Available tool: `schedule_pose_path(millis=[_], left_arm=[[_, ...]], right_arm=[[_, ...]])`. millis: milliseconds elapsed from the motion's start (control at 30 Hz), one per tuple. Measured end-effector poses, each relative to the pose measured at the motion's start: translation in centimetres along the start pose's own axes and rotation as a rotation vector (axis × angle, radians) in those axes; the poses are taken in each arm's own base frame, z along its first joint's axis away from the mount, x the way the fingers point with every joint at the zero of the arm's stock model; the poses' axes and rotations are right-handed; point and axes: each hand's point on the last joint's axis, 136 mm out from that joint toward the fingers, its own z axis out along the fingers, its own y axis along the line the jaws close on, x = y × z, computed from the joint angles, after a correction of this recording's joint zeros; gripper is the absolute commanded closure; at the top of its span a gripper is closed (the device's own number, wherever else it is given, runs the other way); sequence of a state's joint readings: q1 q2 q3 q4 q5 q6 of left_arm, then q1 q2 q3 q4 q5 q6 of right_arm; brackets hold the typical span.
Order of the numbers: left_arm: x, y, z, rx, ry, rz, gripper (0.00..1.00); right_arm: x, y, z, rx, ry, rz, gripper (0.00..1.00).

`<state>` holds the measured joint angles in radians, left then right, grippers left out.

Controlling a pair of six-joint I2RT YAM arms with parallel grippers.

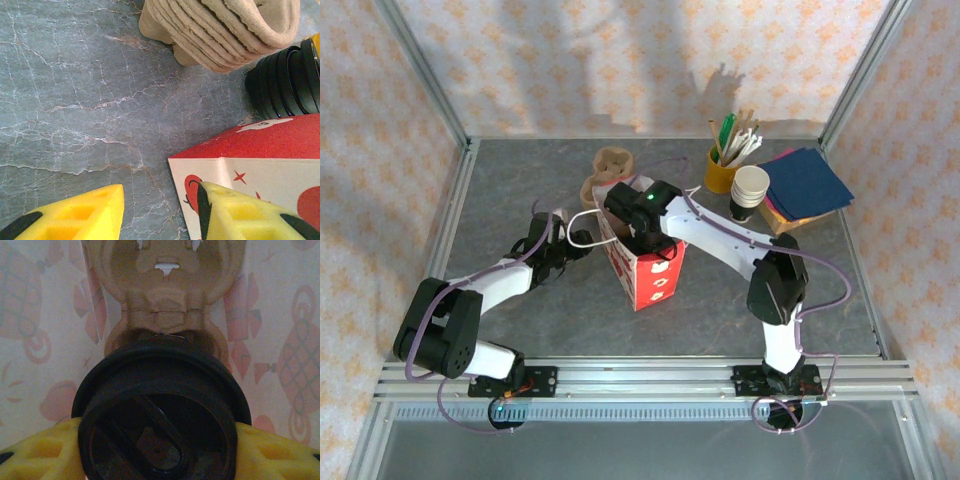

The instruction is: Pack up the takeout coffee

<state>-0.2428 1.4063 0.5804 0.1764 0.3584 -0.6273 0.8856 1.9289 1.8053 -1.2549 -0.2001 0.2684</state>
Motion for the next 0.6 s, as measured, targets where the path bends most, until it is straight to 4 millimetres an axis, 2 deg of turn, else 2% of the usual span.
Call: schedule_pose_path(millis=[600], left_arm=[[-0.09,-0.15,-0.33,0.008,-0.010,0.002,0.55]], right_arm=[[-0.02,0.04,0.82,0.004,0.011,0.000,0.63]])
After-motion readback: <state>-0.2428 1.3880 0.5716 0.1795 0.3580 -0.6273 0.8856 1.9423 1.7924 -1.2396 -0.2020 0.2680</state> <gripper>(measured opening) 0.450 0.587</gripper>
